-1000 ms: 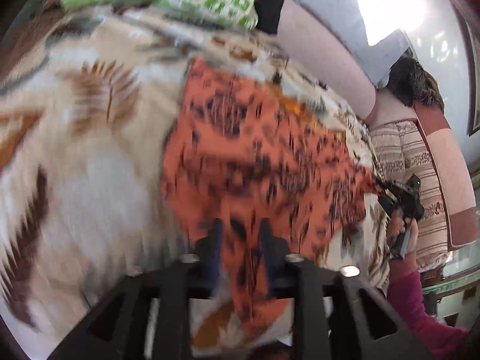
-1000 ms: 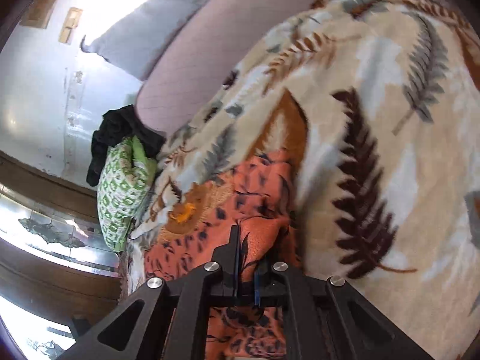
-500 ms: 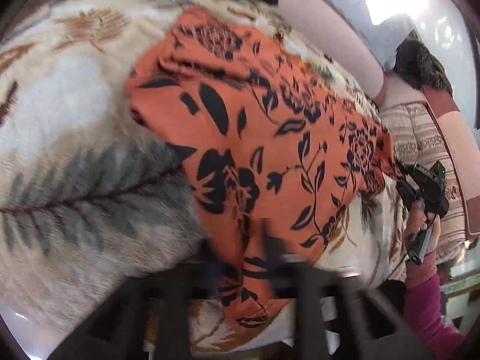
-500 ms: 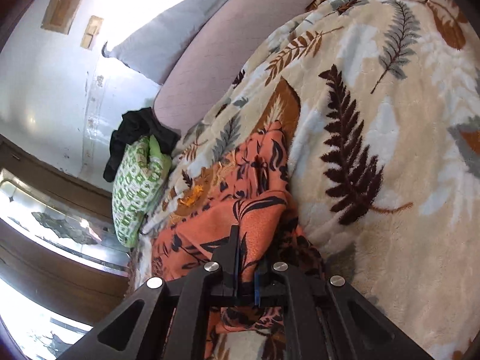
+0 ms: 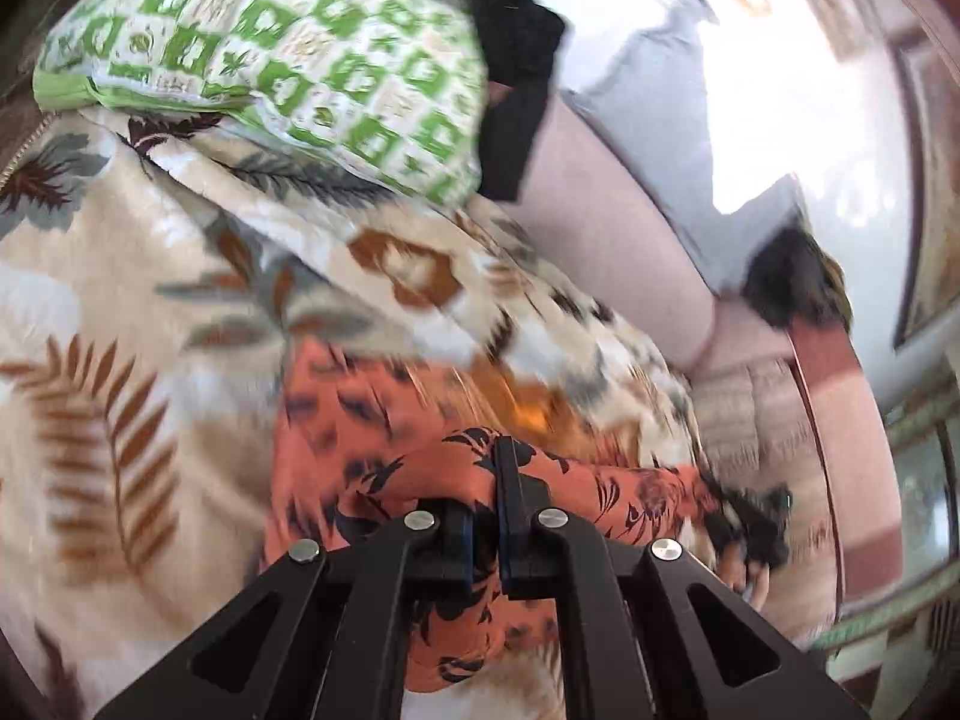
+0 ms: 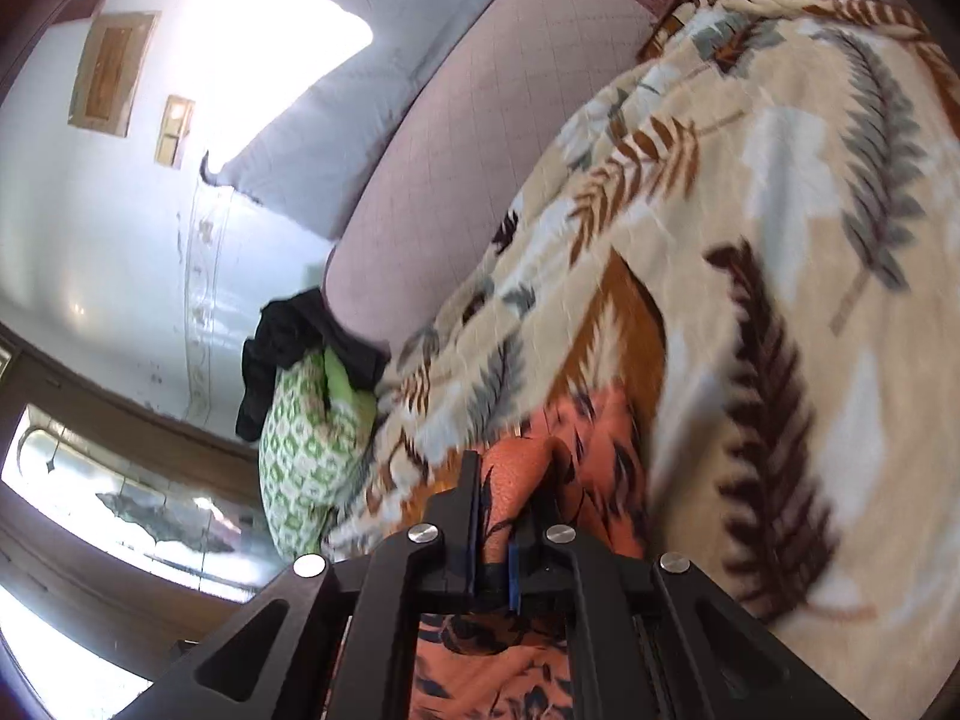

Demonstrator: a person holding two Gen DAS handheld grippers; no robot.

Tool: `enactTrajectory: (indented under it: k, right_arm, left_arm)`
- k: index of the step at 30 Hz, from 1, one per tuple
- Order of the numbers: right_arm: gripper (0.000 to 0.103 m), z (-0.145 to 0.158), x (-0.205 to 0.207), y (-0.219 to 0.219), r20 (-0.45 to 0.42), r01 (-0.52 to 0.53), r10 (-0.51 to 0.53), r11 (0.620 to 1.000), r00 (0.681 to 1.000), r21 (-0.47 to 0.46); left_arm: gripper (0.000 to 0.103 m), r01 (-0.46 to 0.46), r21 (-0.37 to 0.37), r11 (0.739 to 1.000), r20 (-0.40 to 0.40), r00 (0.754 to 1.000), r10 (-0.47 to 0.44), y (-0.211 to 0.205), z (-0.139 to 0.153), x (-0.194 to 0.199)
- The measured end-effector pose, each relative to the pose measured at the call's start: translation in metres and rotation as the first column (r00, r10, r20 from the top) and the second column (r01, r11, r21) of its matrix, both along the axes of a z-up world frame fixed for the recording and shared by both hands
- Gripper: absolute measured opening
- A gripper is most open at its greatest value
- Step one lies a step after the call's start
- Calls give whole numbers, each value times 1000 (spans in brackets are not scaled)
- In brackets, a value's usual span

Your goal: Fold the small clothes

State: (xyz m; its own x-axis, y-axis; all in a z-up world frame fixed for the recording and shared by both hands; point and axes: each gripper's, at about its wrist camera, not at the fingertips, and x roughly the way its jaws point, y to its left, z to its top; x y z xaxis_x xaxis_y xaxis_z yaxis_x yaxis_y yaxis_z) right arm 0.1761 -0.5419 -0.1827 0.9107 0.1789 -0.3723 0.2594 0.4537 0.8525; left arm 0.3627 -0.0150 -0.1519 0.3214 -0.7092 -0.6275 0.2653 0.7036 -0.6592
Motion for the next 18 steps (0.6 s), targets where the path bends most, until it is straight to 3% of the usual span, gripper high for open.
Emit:
enactTrajectory:
  k: [3,5,7,9,12,13,16,18]
  right_arm:
    - [7,-22,39,-16,-57,58,-54,996,997,72]
    - [8,-46,62,-24,-134,51,-34,991,990,126]
    - [8,-70,68,-33,-166,59,-25,977,986,204]
    - [8,-83,58,-39,-92,59,-34,956,995,289]
    - [13,-73,36,-42,-39,68,-60,962,997,263]
    - [22,-64,26,-42,-35,90,-84,969,996,228]
    - [78,-34,0,-29,-3,132,-133,979,991,155]
    - [78,-9,7,0,-31,24,-23,999,999,29]
  left_arm:
    - [9,-91,34,995,-144,985,95,-7,-51,56]
    - [24,-161,51,986,-200,965,168,-3,-82,68]
    - [29,-206,-33,978,-201,960,196,8,-99,63]
    - [32,-238,-107,965,-187,958,215,21,-103,44]
    - [52,-324,-131,937,-109,944,312,45,-81,13]
    - [54,-341,-131,931,-75,940,334,50,-71,-1]
    - [57,-335,-125,934,-11,942,336,50,-46,-46]
    - [57,-315,-138,939,4,948,319,41,-38,-73]
